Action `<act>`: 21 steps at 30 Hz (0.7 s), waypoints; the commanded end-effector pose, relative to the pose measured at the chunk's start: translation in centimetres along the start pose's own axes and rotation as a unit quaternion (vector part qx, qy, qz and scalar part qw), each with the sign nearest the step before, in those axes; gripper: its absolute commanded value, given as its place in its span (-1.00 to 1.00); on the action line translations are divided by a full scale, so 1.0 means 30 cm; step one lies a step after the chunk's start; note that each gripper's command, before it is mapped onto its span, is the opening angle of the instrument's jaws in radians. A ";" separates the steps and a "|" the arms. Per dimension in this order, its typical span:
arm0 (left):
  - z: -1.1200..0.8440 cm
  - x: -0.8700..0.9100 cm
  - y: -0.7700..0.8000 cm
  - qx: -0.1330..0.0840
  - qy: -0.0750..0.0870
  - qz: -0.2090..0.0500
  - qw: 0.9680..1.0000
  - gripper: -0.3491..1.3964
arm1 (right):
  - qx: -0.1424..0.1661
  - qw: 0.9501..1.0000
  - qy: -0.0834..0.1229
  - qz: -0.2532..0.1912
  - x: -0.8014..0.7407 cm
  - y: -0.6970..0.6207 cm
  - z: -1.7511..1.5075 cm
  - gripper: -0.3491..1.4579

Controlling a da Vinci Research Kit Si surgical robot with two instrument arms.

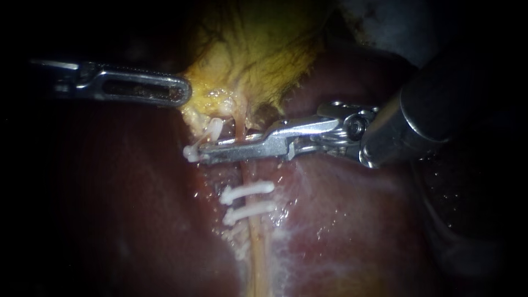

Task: Going back third clip right tube

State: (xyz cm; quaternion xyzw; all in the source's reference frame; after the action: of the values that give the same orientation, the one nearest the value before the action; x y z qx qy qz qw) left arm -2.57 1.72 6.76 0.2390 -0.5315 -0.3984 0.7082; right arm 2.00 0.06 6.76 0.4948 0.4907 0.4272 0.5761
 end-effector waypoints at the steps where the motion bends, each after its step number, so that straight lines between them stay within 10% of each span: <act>1: 0.0000 0.0001 0.0000 0.000 0.000 0.000 1.000 -1.00 | 0.000 1.000 0.000 0.000 -0.0002 -0.0003 0.000 -1.00; 3: -0.0002 0.0001 0.0001 0.000 0.000 0.000 1.000 -1.00 | 0.000 1.000 -0.002 -0.019 -0.0009 -0.0002 0.001 -0.95; 6: -0.0004 0.0002 0.0002 0.000 0.000 0.000 1.000 -1.00 | -0.004 0.995 -0.008 -0.101 -0.0028 0.0011 0.003 -0.33; 10: -0.0006 0.0002 0.0002 0.000 0.000 0.000 1.000 -1.00 | -0.041 0.981 -0.036 -0.186 -0.0064 0.0034 0.004 -0.08; 14: -0.0011 0.0003 0.0003 -0.001 0.000 0.000 1.000 -1.00 | -0.102 0.950 -0.062 -0.289 -0.0106 0.0037 0.003 0.02; 21: -0.0021 0.0005 0.0005 -0.001 0.000 0.001 1.000 -1.00 | -0.162 0.906 -0.049 -0.389 -0.0146 -0.0025 -0.010 0.05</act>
State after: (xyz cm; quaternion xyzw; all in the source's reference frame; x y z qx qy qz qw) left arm -2.50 1.71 6.76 0.2380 -0.5315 -0.3983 0.7087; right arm 1.57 -0.34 6.71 0.1743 0.5401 0.2125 0.7955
